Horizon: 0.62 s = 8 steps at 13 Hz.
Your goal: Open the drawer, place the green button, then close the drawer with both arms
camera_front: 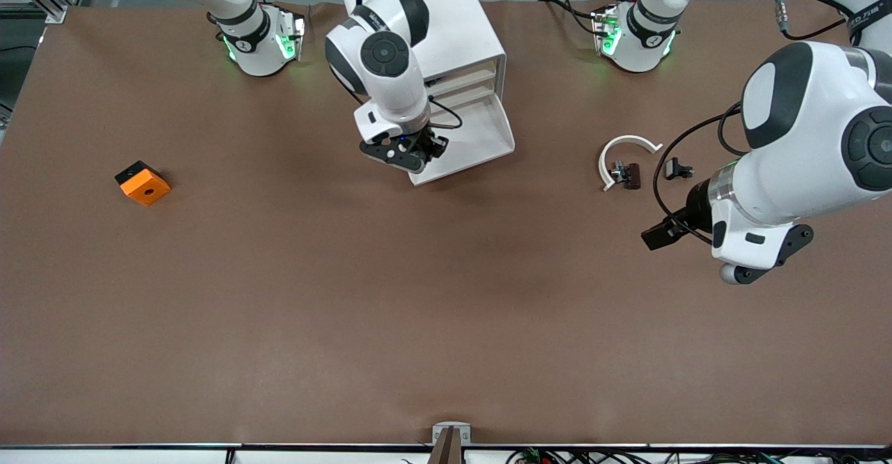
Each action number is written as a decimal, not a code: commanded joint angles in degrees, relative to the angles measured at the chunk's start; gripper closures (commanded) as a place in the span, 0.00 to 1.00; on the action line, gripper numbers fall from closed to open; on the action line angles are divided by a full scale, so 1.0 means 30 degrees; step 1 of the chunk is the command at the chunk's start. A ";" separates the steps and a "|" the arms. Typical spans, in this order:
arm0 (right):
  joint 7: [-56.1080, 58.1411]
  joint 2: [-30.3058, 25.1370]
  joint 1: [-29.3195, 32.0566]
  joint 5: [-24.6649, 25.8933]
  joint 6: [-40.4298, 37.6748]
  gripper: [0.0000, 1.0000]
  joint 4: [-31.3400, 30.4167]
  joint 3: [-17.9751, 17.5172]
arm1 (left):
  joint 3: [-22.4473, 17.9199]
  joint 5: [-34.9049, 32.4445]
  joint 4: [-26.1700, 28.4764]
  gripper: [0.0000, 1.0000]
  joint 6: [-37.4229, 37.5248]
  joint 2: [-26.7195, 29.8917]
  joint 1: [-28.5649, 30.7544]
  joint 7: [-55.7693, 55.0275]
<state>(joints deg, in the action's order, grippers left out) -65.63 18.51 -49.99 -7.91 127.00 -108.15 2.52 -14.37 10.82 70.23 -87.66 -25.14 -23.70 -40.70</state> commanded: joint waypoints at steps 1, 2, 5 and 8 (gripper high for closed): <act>-0.1089 0.0889 -0.0764 -0.0030 0.0671 1.00 0.0394 0.0242 | 0.0042 -0.0326 0.0670 0.00 -0.0135 0.0207 -0.0070 0.0355; -0.1557 0.1094 -0.0999 -0.0001 0.0790 1.00 0.0394 0.0242 | 0.0043 -0.0355 0.0642 0.00 -0.0280 0.0207 -0.0070 0.0384; -0.2059 0.1447 -0.1323 0.0146 0.1142 1.00 0.0452 0.0272 | 0.0043 -0.0355 0.0671 0.00 -0.0369 0.0178 -0.0246 0.0355; -0.2469 0.1973 -0.1763 0.0378 0.1406 1.00 0.0540 0.0301 | 0.0072 -0.0326 0.0671 0.00 -0.0369 0.0178 -0.0158 0.0384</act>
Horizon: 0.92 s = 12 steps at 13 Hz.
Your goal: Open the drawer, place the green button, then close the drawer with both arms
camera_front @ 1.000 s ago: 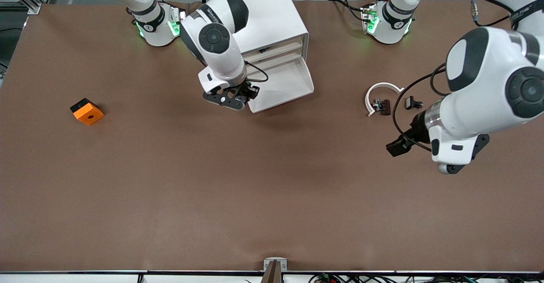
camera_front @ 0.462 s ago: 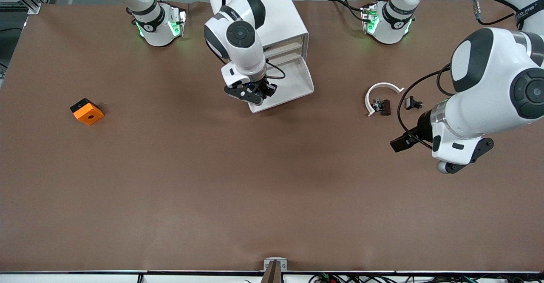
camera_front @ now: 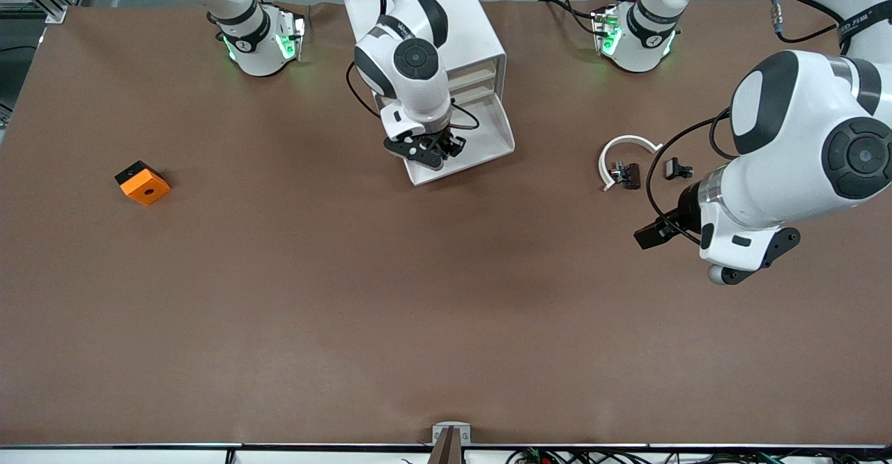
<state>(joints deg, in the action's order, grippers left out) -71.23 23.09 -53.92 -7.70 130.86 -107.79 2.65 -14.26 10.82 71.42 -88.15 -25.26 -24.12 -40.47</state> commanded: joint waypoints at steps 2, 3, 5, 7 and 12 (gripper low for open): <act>-0.1127 0.0827 -0.0746 0.0516 0.0148 1.00 0.0655 0.0260 | 0.0007 -0.0355 0.0306 0.00 -0.0178 0.0218 -0.0104 0.0306; -0.1506 0.1119 -0.0922 0.0778 0.0148 1.00 0.0975 0.0289 | 0.0035 -0.0326 0.0306 0.00 -0.0178 0.0247 -0.0075 0.0306; -0.2065 0.1588 -0.0924 0.1131 0.0148 1.00 0.1649 0.0260 | 0.0036 -0.0355 0.0306 0.00 -0.0090 0.0247 -0.0016 0.0277; -0.2096 0.2086 -0.0924 0.1132 0.0148 1.00 0.2148 0.0289 | 0.0036 -0.0326 0.0335 0.00 -0.0090 0.0189 -0.0074 0.0306; -0.2096 0.2411 -0.0895 0.1132 0.0207 1.00 0.2414 0.0289 | 0.1176 -0.0296 0.1209 0.00 -0.1871 -0.0221 -0.0337 0.1946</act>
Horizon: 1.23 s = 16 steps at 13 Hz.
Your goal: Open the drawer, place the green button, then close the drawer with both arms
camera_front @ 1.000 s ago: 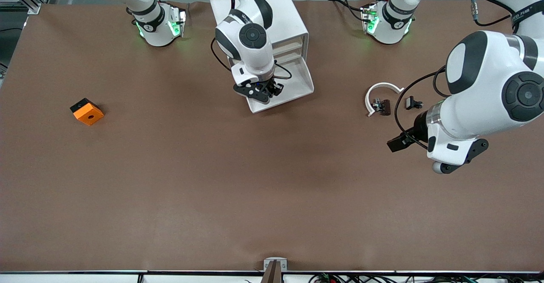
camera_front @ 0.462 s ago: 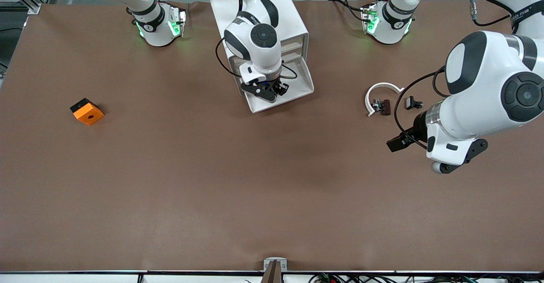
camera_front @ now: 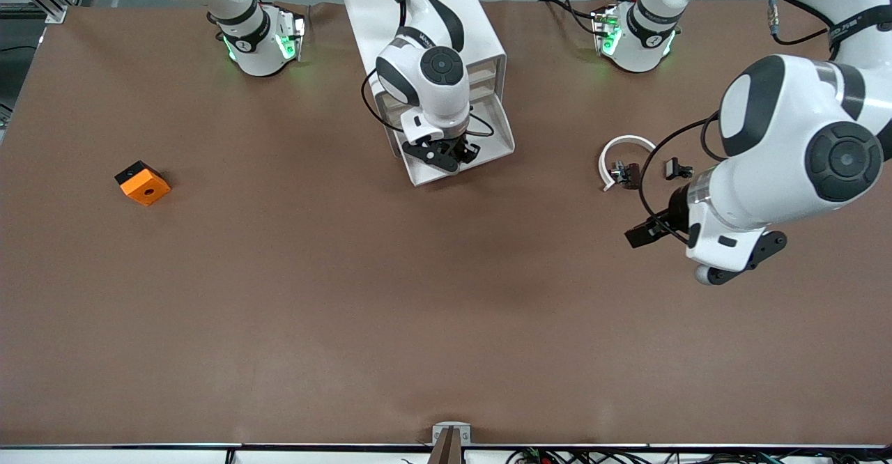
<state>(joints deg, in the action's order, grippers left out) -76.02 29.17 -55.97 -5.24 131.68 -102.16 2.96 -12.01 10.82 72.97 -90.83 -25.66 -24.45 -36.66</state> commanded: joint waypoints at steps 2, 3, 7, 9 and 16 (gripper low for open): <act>-0.0703 0.0385 -0.0154 0.0255 -0.0035 0.18 0.0567 0.0213 | 0.1100 -0.0383 0.2212 0.00 -0.3024 -0.0031 -0.0609 0.0764; -0.1256 0.0385 -0.0240 0.0341 -0.0064 0.00 0.0625 0.0242 | 0.1393 -0.0674 0.2887 0.00 -0.3934 -0.0030 -0.0901 0.0823; -0.1380 0.0327 -0.0008 0.0547 -0.0356 0.00 0.1239 0.0213 | 0.1834 -0.1292 0.4327 0.00 -0.6167 -0.0176 -0.1607 0.1230; -0.1204 0.0268 0.0255 0.0547 -0.0909 0.00 0.1823 0.0242 | 0.2361 -0.1292 0.5290 0.00 -0.7393 -0.0264 -0.1607 0.2224; 0.3967 -0.1104 0.3560 0.0547 -0.7378 0.00 0.4783 0.0242 | 0.4498 -0.1233 0.7346 0.00 -1.1262 -0.1258 -0.1695 0.3578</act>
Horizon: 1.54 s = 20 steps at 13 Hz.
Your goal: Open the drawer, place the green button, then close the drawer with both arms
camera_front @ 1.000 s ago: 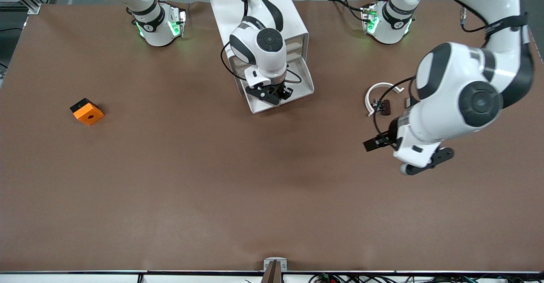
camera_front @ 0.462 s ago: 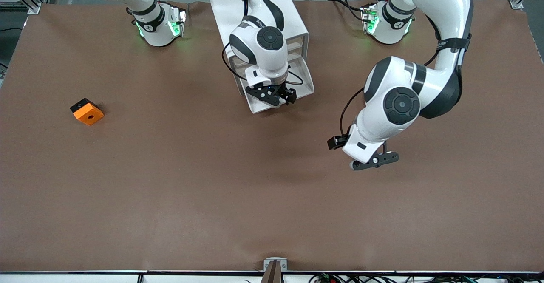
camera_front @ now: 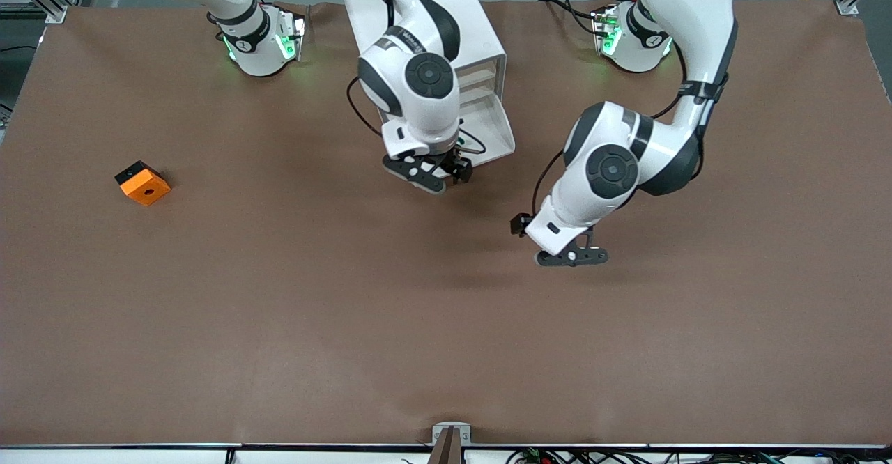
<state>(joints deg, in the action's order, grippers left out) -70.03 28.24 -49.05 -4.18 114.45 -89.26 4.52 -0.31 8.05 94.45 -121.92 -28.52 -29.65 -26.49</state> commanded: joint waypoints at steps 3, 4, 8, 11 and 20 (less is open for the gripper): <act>0.6542 -0.1968 0.3599 0.0163 -0.4711 0.00 0.1011 -0.0275 | 0.0864 -0.0283 0.0420 0.00 -0.2158 -0.1095 -0.0921 -0.0280; 0.8181 -0.2436 0.4448 0.0163 -0.5301 0.00 0.1041 -0.0246 | 0.0864 -0.0254 0.0799 0.00 -0.2744 -0.1213 -0.1246 -0.0718; 1.6030 -0.4048 0.9074 0.0192 -0.7617 0.00 0.1041 -0.0217 | 0.0922 -0.0195 0.2118 0.00 -0.3073 -0.1185 -0.1659 -0.1801; 2.1278 -0.4899 1.2093 0.0688 -0.8995 0.00 0.1041 -0.0129 | 0.1738 -0.0136 0.2297 0.00 -0.2547 -0.1331 -0.1718 -0.4610; 2.5951 -0.6132 1.5677 0.1980 -1.0726 0.00 0.1099 -0.0129 | 0.4230 -0.0078 0.2209 0.00 -0.2428 -0.2269 -0.1777 -0.7342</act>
<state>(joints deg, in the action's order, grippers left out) 7.84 11.28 -2.38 0.63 83.12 -85.31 5.22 10.91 8.05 101.22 -129.60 -35.49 -35.07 -46.71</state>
